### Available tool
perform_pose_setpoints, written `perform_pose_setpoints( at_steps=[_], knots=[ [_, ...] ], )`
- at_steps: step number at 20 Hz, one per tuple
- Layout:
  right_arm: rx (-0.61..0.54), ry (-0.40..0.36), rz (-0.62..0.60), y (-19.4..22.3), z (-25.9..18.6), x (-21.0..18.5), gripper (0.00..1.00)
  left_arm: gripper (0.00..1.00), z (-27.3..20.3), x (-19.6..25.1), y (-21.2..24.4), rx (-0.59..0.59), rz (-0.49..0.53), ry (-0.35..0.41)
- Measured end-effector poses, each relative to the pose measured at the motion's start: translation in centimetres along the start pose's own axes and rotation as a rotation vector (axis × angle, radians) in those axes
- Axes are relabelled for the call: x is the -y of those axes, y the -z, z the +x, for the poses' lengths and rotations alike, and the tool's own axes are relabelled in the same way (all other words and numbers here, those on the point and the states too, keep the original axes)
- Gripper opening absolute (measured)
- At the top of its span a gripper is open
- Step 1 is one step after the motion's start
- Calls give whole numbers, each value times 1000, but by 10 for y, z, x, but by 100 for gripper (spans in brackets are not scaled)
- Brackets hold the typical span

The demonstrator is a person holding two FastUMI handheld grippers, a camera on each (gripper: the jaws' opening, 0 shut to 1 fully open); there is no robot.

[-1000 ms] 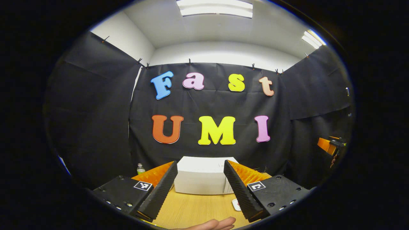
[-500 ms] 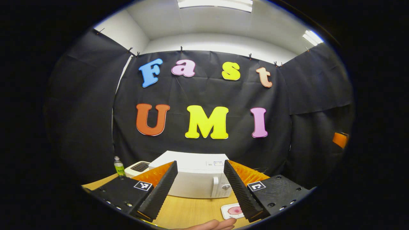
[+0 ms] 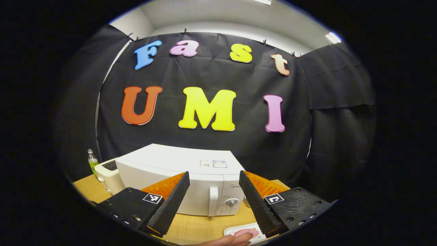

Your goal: Open the microwave oven with the left hand, put the food in, and close the microwave oven.

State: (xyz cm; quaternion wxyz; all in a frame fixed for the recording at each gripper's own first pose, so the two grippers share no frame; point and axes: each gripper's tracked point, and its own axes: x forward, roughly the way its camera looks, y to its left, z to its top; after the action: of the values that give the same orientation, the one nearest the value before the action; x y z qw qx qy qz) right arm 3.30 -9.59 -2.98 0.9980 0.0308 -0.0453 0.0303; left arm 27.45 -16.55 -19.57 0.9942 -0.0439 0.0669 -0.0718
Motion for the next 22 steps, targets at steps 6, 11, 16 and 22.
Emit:
perform_pose_setpoints(
  at_steps=[6,11,16,22],
  knots=[
    [-7,-3,-17,17,4,27,100,93,55,-2,76,-77,49,-39],
    [-51,-4,8,38,12,42,99,93,78,-10,123,-145,99,-88],
    [-107,-19,16,55,12,43,99,88,81,-4,124,-114,88,-82],
    [-115,-40,17,49,0,29,99,23,80,-13,135,-149,48,-84]
  ],
)
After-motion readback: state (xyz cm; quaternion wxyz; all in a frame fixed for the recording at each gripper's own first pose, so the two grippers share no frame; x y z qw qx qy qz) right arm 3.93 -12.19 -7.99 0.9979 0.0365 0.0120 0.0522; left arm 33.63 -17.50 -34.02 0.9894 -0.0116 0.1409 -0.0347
